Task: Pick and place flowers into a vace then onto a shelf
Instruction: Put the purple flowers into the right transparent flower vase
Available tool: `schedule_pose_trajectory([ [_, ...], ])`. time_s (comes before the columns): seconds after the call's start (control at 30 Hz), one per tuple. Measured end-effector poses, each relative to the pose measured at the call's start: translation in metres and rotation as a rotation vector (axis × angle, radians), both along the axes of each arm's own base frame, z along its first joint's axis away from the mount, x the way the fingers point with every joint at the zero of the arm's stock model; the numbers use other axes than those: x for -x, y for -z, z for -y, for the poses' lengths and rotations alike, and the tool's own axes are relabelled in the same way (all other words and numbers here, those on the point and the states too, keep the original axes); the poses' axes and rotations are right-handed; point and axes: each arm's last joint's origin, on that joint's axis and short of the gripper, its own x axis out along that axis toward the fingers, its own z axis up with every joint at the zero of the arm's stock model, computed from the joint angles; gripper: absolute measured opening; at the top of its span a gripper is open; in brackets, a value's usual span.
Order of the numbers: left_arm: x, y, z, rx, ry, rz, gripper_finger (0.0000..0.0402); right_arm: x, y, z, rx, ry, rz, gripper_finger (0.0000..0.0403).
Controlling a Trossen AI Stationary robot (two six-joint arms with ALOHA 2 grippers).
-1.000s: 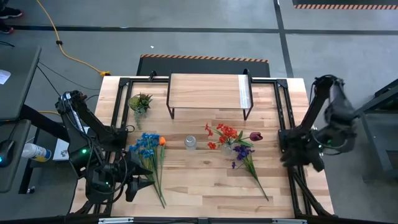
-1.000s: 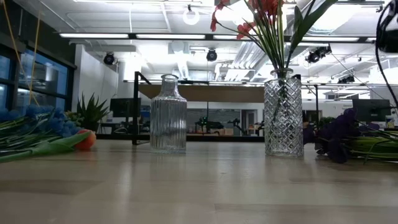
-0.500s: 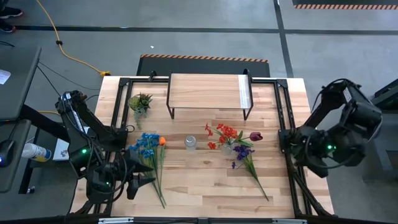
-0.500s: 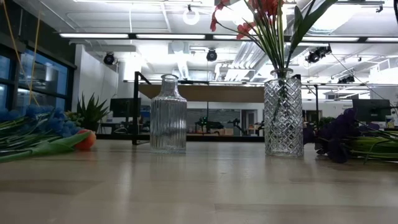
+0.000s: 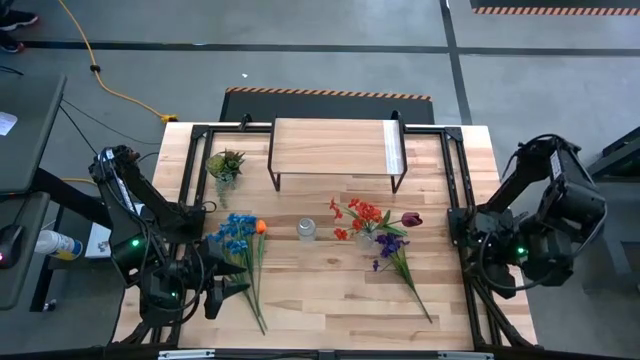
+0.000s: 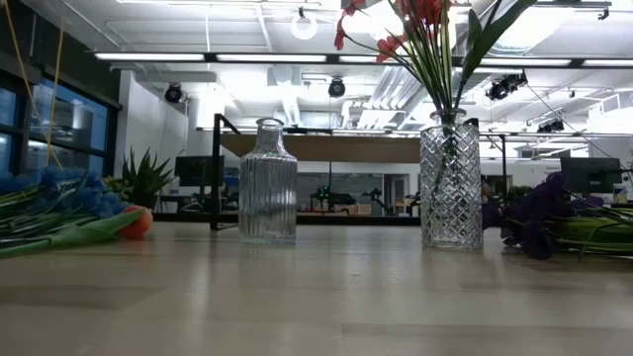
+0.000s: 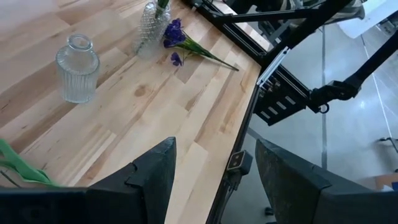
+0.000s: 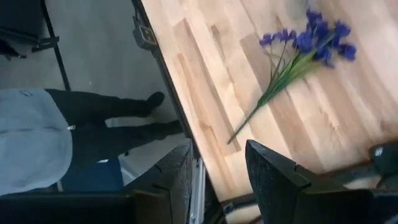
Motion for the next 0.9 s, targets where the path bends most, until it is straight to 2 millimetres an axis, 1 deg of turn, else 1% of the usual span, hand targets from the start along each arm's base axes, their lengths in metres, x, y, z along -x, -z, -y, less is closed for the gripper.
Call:
schedule_pose_trajectory([
  [0.07,0.0001,0.0001,0.0000,0.000,0.001,-0.002,0.0253,-0.0006,-0.0002,-0.0004,0.013,-0.014,0.018,0.0140],
  [0.2,0.0003,0.0006,-0.0002,-0.002,0.005,-0.009,0.0253,-0.0030,-0.0020,-0.0059,-0.024,-0.050,0.037,0.0140],
  [0.67,0.0014,0.0021,-0.0019,-0.028,0.005,-0.025,0.0253,-0.0043,-0.0039,-0.0088,-0.065,-0.047,0.047,0.0140],
  [0.8,0.0017,0.0025,-0.0024,-0.034,0.004,-0.028,0.0253,-0.0055,-0.0037,-0.0079,-0.059,-0.033,0.051,0.0140],
  [0.9,0.0018,0.0028,-0.0026,-0.038,0.004,-0.031,0.0253,-0.0101,-0.0006,-0.0056,-0.040,0.017,0.017,0.0140],
])
